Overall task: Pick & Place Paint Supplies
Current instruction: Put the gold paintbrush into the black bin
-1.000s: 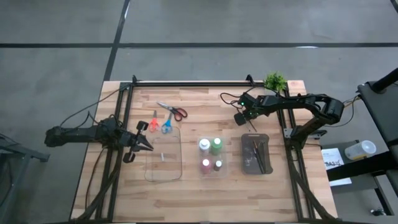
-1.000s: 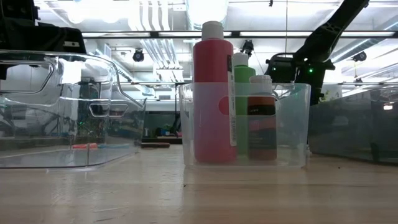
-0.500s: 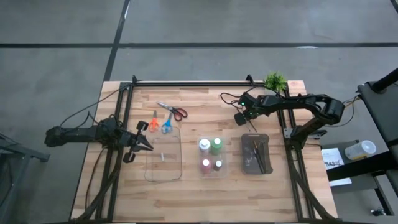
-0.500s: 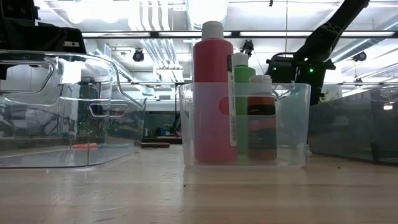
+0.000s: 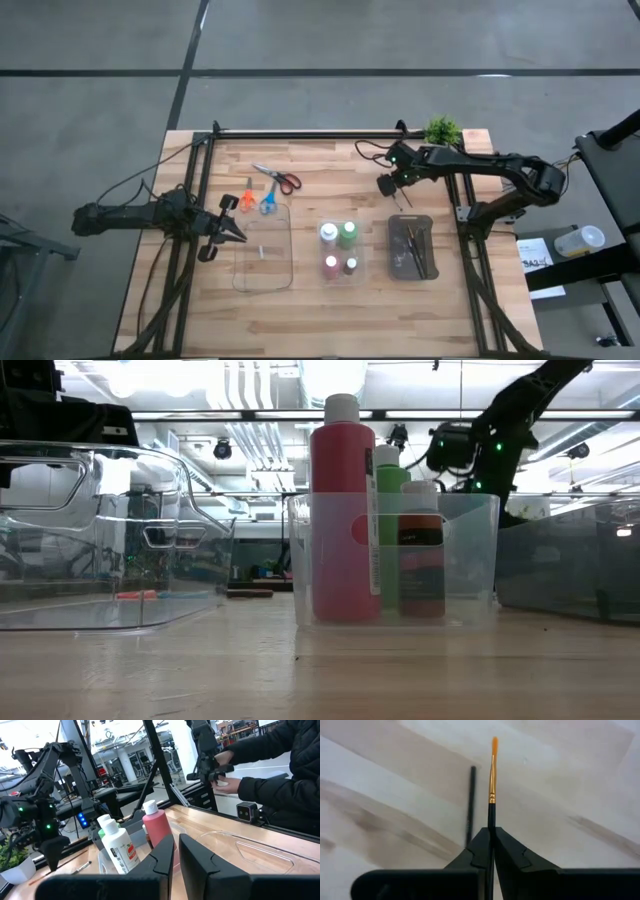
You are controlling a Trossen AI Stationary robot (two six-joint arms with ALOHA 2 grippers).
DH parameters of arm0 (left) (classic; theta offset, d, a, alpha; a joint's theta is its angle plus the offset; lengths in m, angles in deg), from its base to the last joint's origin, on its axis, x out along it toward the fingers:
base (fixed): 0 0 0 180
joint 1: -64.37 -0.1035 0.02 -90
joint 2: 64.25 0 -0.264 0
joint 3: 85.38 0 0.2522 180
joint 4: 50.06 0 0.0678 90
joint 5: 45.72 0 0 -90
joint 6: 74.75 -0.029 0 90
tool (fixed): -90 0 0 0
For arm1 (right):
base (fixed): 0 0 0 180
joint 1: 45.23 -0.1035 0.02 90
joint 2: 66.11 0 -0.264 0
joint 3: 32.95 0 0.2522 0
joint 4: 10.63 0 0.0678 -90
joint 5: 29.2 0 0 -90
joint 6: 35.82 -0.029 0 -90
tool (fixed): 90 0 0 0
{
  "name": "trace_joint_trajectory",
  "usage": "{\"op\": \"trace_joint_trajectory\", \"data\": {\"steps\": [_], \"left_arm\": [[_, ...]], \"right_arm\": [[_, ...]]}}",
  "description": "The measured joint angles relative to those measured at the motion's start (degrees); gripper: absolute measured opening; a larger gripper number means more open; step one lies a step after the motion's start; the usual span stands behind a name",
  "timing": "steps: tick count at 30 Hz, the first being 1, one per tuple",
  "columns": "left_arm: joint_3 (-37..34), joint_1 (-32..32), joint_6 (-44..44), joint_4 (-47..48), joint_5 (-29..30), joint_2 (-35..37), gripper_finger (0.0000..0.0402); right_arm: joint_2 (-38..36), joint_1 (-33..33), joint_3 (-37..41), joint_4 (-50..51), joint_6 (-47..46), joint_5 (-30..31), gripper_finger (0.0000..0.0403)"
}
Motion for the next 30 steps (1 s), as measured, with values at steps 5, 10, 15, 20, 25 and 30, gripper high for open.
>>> {"op": "trace_joint_trajectory", "data": {"steps": [5,10,15,20,25,30], "left_arm": [[0.01,-0.02,0.0,0.02,-0.01,0.0,0.0036],[0.0,-0.01,0.0,0.0,0.01,0.0,0.0036],[0.0,0.0,0.0,0.0,-0.01,0.0,0.0036],[0.0,0.0,0.0,0.01,0.01,0.0,0.0036],[0.02,-0.02,-0.02,0.02,-0.01,0.0,0.0036],[0.01,-0.01,0.0,0.0,0.0,0.0,0.0035]], "right_arm": [[-4.03,0.0,-2.21,0.47,-0.4,-2.77,0.0013],[-9.64,0.0,-4.67,0.25,-0.9,-7.59,0.0013],[-15.83,-0.09,-6.62,0.38,-1.34,-10.31,0.0013],[-20.95,-1.6,-8.06,0.42,-3.9,-12.87,0.0013],[-24.65,-6.29,-8.21,0.37,-6.89,-13.84,0.0013],[-26.85,-13.3,-8.21,0.38,-10.8,-13.19,0.0013]]}}
